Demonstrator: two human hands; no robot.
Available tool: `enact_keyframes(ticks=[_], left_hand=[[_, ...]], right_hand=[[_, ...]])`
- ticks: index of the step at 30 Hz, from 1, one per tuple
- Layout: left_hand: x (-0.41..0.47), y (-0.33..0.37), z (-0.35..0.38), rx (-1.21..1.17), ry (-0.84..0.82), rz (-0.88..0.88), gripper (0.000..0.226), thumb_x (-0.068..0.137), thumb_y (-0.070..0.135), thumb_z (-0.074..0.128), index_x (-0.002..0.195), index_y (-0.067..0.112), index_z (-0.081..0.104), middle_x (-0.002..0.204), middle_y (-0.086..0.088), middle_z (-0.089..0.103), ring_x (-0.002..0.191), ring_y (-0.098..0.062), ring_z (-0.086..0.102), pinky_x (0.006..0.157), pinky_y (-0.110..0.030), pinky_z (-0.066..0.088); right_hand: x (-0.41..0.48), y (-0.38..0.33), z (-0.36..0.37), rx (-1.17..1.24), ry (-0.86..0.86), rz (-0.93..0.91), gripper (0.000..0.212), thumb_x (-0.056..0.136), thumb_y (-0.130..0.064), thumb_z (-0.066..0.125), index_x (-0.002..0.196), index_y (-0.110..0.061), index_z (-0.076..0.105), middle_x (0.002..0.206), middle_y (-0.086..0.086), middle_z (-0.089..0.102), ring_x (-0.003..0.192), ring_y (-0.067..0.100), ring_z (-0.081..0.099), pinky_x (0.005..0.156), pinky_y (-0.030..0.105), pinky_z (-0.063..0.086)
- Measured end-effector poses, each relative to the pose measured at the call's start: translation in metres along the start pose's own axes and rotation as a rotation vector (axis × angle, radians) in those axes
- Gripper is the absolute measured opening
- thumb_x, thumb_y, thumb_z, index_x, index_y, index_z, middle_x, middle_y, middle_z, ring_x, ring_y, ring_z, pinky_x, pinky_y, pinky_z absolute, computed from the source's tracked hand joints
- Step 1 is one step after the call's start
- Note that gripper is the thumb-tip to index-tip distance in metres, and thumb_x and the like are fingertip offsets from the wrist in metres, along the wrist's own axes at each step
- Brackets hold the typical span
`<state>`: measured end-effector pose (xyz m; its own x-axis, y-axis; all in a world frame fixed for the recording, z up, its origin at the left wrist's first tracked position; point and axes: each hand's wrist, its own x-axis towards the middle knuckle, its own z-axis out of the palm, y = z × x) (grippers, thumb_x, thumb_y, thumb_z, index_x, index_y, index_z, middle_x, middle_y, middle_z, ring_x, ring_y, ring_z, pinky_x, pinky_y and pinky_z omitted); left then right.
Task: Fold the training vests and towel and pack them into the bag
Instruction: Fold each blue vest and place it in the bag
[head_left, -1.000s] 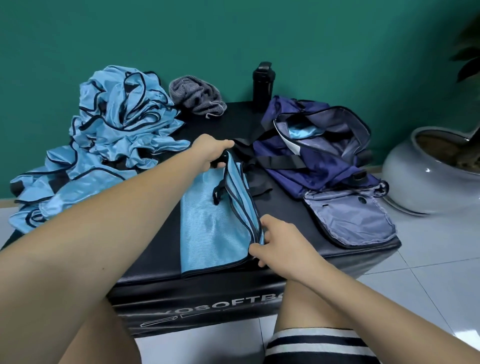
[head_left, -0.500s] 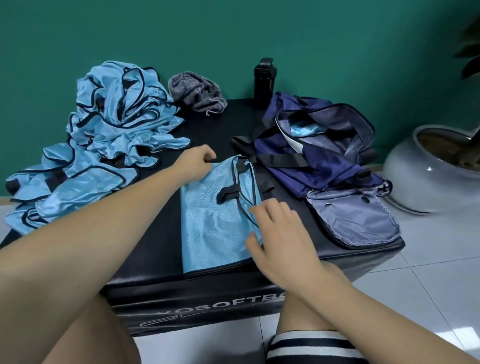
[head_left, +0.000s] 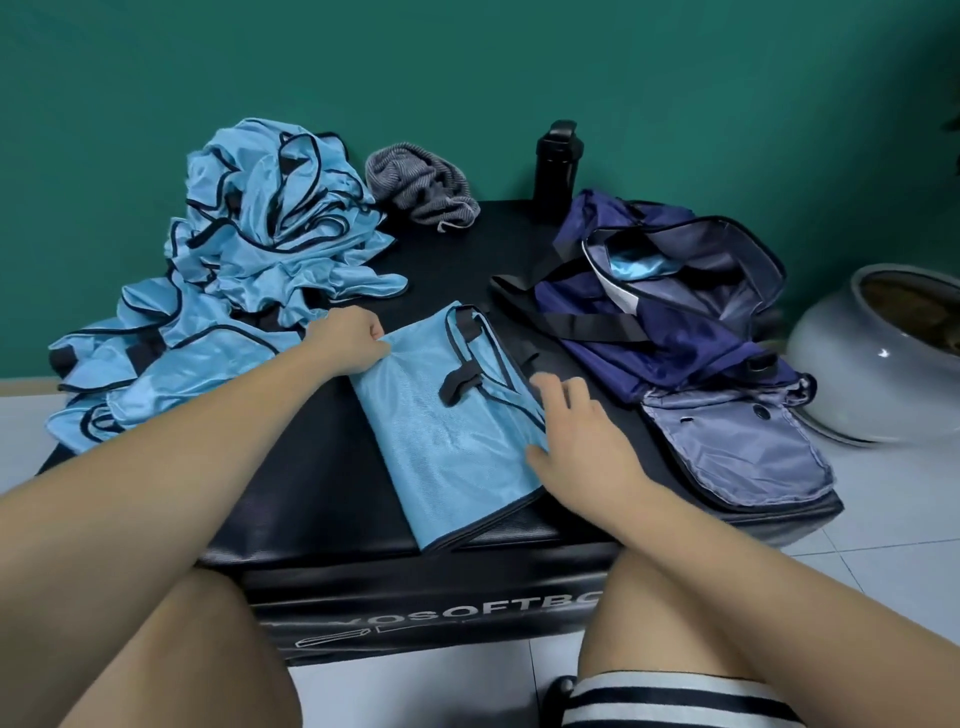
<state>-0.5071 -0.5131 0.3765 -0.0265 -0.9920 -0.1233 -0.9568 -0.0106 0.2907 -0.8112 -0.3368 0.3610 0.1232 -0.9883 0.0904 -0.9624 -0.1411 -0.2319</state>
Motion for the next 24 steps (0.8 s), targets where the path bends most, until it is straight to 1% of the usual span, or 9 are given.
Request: enact_keyframes(ticks=[3, 6, 8, 10, 12, 14, 17, 20, 24], left_hand=[[-0.009, -0.025, -0.007, -0.025, -0.005, -0.077, 0.012, 0.087, 0.03, 0.068, 0.079, 0.021, 0.066, 0.088, 0.001, 0.072, 0.089, -0.024, 0.065, 0.077, -0.037, 0.051], [-0.026, -0.044, -0.02, -0.033, -0.027, -0.119, 0.022, 0.086, 0.029, 0.07, 0.076, 0.009, 0.068, 0.083, -0.006, 0.072, 0.086, -0.027, 0.064, 0.071, -0.036, 0.05], [-0.043, -0.049, -0.029, -0.033, -0.08, -0.147, 0.025, 0.086, 0.029, 0.072, 0.08, 0.004, 0.073, 0.086, -0.011, 0.074, 0.087, -0.029, 0.066, 0.074, -0.038, 0.053], [-0.064, -0.049, -0.035, 0.013, -0.203, -0.144, 0.024, 0.085, 0.027, 0.073, 0.075, 0.006, 0.067, 0.078, -0.011, 0.066, 0.076, -0.028, 0.059, 0.064, -0.036, 0.046], [-0.086, -0.047, -0.035, 0.022, -0.334, -0.153, 0.026, 0.079, 0.027, 0.076, 0.068, 0.012, 0.057, 0.068, -0.006, 0.051, 0.066, -0.025, 0.043, 0.058, -0.033, 0.031], [-0.101, -0.046, -0.031, 0.084, -0.379, -0.147, 0.033, 0.075, 0.033, 0.078, 0.067, 0.013, 0.053, 0.066, -0.003, 0.048, 0.064, -0.024, 0.04, 0.058, -0.033, 0.03], [-0.113, -0.038, -0.024, 0.124, -0.166, -0.109, 0.033, 0.079, 0.041, 0.075, 0.078, 0.011, 0.062, 0.077, -0.001, 0.067, 0.074, -0.023, 0.062, 0.064, -0.034, 0.048], [-0.114, -0.018, -0.015, -0.031, 0.115, -0.013, 0.016, 0.083, 0.035, 0.072, 0.079, 0.024, 0.06, 0.076, 0.005, 0.066, 0.077, -0.019, 0.063, 0.066, -0.035, 0.053], [-0.107, 0.003, 0.007, -0.014, 0.012, 0.171, 0.01, 0.085, 0.037, 0.069, 0.077, 0.034, 0.064, 0.08, 0.013, 0.067, 0.082, -0.012, 0.063, 0.074, -0.036, 0.057]], right_hand=[[0.027, -0.001, -0.005, 0.141, -0.093, 0.051, 0.079, 0.09, -0.022, 0.068, 0.152, -0.031, 0.019, 0.106, 0.004, 0.055, 0.084, 0.03, 0.06, 0.073, 0.046, 0.057], [0.058, -0.003, -0.006, 0.205, -0.072, 0.078, 0.07, 0.086, -0.014, 0.065, 0.142, -0.032, 0.026, 0.086, 0.006, 0.064, 0.075, 0.032, 0.065, 0.066, 0.044, 0.057], [0.078, -0.003, -0.008, 0.171, -0.014, 0.059, 0.062, 0.087, -0.008, 0.062, 0.139, -0.028, 0.033, 0.087, 0.007, 0.065, 0.078, 0.035, 0.064, 0.063, 0.04, 0.05], [0.099, -0.003, -0.01, 0.095, 0.025, 0.035, 0.056, 0.089, -0.005, 0.059, 0.137, -0.024, 0.037, 0.091, 0.008, 0.064, 0.08, 0.038, 0.062, 0.063, 0.04, 0.047], [0.115, -0.004, -0.009, 0.006, 0.063, 0.003, 0.051, 0.09, -0.003, 0.059, 0.134, -0.022, 0.041, 0.098, 0.007, 0.064, 0.087, 0.039, 0.062, 0.072, 0.043, 0.048], [0.123, -0.006, -0.001, -0.115, 0.111, -0.039, 0.048, 0.089, -0.003, 0.062, 0.13, -0.022, 0.047, 0.107, 0.005, 0.061, 0.099, 0.034, 0.059, 0.082, 0.044, 0.043], [0.118, -0.019, 0.01, -0.16, 0.213, -0.081, 0.04, 0.082, -0.004, 0.069, 0.115, -0.022, 0.054, 0.108, 0.004, 0.053, 0.097, 0.03, 0.05, 0.084, 0.042, 0.04], [0.103, -0.038, 0.016, -0.023, 0.186, -0.097, 0.023, 0.083, -0.01, 0.068, 0.096, -0.02, 0.052, 0.096, 0.001, 0.054, 0.09, 0.03, 0.051, 0.081, 0.046, 0.044], [0.087, -0.049, 0.031, 0.167, -0.004, -0.058, 0.007, 0.09, -0.019, 0.059, 0.086, -0.019, 0.053, 0.084, -0.001, 0.06, 0.083, 0.026, 0.056, 0.072, 0.043, 0.051]])
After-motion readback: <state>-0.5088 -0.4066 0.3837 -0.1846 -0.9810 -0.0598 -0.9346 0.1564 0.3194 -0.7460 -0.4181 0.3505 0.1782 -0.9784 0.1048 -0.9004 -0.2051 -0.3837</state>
